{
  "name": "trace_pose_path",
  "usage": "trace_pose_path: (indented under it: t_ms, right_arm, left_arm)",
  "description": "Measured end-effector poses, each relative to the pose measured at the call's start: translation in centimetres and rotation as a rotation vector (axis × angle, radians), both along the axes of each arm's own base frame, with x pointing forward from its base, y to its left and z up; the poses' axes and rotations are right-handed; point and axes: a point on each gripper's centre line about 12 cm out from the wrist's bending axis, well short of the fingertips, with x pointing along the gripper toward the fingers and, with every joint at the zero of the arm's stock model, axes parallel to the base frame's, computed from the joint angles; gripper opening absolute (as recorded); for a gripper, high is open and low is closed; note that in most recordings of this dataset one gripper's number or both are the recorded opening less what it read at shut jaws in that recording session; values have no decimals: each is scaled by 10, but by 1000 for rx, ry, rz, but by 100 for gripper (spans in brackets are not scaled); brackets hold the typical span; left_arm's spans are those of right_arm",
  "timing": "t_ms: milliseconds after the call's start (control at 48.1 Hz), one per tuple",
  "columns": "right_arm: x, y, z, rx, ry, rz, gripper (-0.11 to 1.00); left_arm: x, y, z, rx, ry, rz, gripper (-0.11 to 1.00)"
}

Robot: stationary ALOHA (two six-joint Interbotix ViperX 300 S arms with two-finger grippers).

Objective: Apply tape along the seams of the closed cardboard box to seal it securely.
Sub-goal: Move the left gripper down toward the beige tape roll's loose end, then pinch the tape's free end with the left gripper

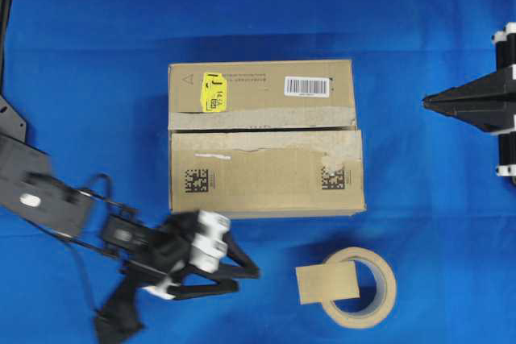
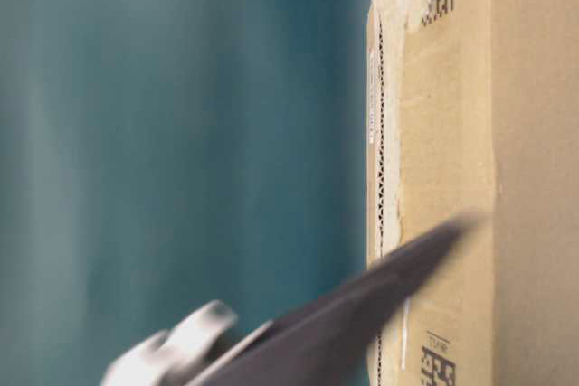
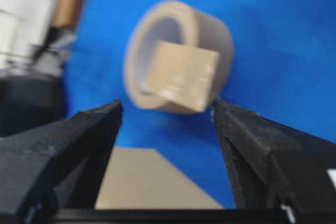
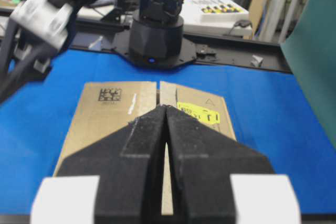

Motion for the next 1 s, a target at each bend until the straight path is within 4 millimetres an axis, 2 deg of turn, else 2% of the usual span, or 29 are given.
trace_pose_path:
  t_ms: [229,416,707,811,998]
  right_arm:
    - [0,0,0,0,2,0,0]
    - [1,0,-2,1,9,0,0]
    - [2,0,-3,0,17,2,0]
    - [2,0,-3,0,18,1,0]
    - [2,0,-4,0,20,0,0]
  left_arm:
    - [33,-12,-35,102,53,-33,66]
    - [51,-8,-55,177,27,-46,66]
    - [66,3,-66,214,-30,-32,65]
    - [66,3,-66,216,-32,-32,58]
    - [68,3,-66,208,-33,-25,32]
